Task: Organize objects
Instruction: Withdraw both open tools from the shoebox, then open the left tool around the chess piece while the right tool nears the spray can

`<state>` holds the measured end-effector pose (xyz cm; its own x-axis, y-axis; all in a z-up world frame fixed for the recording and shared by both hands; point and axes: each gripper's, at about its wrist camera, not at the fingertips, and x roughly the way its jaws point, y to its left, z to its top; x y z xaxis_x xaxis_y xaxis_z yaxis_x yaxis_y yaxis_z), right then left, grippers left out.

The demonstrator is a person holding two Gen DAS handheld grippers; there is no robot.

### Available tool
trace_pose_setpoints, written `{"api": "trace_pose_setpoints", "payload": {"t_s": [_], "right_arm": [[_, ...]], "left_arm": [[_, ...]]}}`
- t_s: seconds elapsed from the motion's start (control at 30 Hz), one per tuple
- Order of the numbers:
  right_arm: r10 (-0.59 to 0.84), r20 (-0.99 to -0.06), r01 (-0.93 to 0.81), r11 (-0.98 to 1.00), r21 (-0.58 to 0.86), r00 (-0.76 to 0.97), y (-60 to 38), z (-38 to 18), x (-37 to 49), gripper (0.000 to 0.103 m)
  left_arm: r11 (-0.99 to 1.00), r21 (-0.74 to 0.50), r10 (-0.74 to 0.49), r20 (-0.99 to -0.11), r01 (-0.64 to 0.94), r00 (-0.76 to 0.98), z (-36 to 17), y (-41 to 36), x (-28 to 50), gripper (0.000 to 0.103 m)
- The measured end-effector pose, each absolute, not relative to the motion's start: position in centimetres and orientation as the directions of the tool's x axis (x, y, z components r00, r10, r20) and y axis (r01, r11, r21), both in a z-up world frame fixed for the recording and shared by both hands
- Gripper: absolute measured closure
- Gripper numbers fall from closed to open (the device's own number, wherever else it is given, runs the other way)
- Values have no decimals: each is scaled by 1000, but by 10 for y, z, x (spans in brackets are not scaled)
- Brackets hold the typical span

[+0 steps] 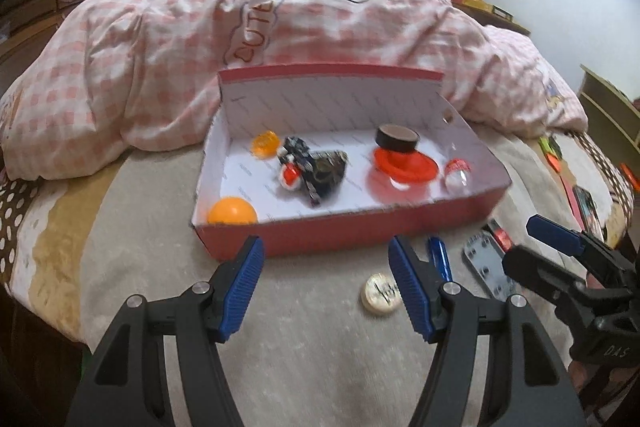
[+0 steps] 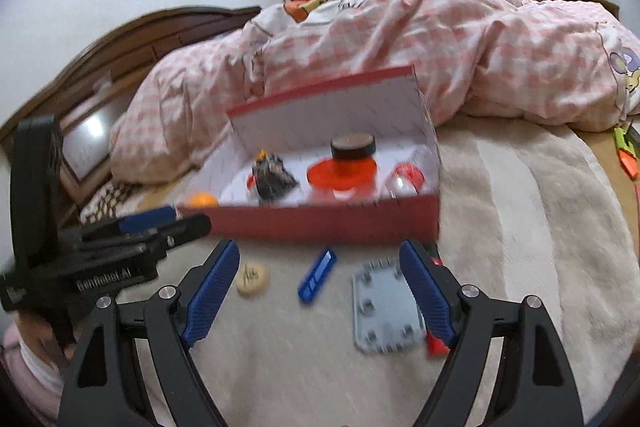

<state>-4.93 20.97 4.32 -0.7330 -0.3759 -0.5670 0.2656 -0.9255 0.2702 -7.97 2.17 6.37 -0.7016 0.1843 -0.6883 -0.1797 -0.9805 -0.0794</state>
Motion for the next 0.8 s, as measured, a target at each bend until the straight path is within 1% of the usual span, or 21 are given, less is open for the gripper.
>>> {"api": "trace_pose_setpoints", "payload": {"t_s": [0.2, 0.43, 0.6, 0.73, 0.8], "right_arm": [[-371, -611, 294, -929, 227, -700, 212, 28, -30, 19], [-342, -642, 281, -939, 200, -686, 218, 17, -20, 19], [-327, -642, 271, -944, 189, -693, 221, 15, -18, 19], [-323, -642, 264, -946, 190, -695, 225, 14, -20, 19], [-322, -637, 258, -946, 194, -700, 228, 14, -21, 19]], "left_arm": [[-968, -74, 221, -704, -240, -675, 52, 32, -67, 38], [-948, -87, 273, -721, -308, -637, 40, 51, -63, 38], [-953, -50, 240, -727, -299, -643, 30, 57, -67, 38], [-954, -52, 236, -737, -295, -633, 22, 58, -72, 38], [-956, -42, 224, -741, -289, -633, 19, 60, -74, 40]]}}
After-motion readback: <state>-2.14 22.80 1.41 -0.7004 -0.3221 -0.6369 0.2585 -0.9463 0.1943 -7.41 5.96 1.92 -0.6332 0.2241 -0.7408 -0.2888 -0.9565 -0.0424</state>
